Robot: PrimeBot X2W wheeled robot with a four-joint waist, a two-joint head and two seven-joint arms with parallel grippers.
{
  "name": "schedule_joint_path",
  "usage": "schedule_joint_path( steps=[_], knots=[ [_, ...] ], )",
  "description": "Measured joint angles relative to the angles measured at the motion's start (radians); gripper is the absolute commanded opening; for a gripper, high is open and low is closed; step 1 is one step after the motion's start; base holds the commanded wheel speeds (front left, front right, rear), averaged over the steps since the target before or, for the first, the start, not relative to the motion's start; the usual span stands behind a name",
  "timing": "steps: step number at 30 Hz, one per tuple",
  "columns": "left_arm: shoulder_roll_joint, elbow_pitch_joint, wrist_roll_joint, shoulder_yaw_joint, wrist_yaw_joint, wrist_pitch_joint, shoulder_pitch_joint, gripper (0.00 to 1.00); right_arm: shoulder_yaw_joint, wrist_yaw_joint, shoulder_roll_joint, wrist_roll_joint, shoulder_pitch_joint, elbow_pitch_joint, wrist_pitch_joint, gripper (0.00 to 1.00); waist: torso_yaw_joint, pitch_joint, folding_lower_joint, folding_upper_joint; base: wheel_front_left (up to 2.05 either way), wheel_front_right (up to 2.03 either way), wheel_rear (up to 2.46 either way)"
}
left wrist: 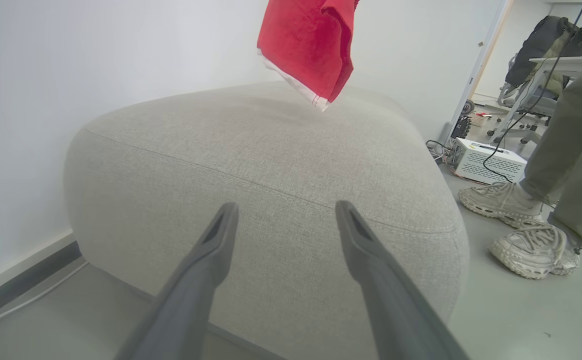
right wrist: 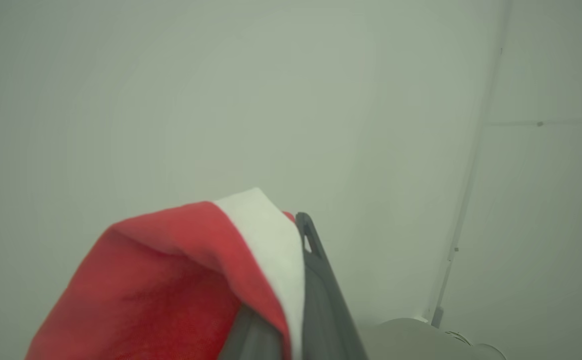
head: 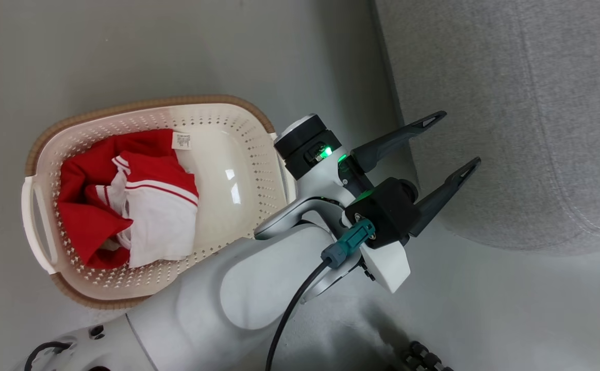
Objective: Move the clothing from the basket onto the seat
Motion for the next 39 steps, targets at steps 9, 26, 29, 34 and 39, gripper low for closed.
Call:
schedule_joint_path(
  steps=[9, 26, 29, 34, 39],
  knots=[
    [0.000, -0.012, -0.014, -0.025, 0.040, 0.000, 0.001, 1.00, -0.018, 0.000, -0.020, -0.004, -0.047, 0.133, 0.000, 0.00, 0.073, 0.054, 0.0000, 0.0000, 0.00, 0.00, 0.00],
    [-0.001, -0.033, -0.034, -0.008, 0.042, 0.000, 0.045, 1.00, 0.269, 0.000, 0.077, 0.296, 0.281, 0.142, 0.000, 0.00, 0.103, -0.001, 0.0000, 0.0000, 0.00, 0.00, 0.00],
    [-0.002, -0.038, -0.036, 0.005, 0.042, 0.000, 0.051, 1.00, 0.299, 0.000, 0.077, 0.322, 0.321, 0.117, 0.000, 0.19, 0.107, -0.026, 0.0000, 0.0000, 0.00, 0.00, 0.00],
    [-0.004, -0.048, -0.041, 0.028, 0.033, 0.000, 0.094, 1.00, 0.344, 0.000, 0.074, 0.329, 0.386, 0.075, 0.000, 1.00, 0.120, -0.067, 0.0000, 0.0000, 0.00, 0.00, 0.00],
    [-0.005, -0.060, -0.041, 0.057, 0.031, 0.000, 0.136, 1.00, 0.370, 0.000, 0.085, 0.327, 0.453, 0.013, 0.000, 1.00, 0.138, -0.113, 0.0000, 0.0000, 0.00, 0.00, 0.00]
  ],
)
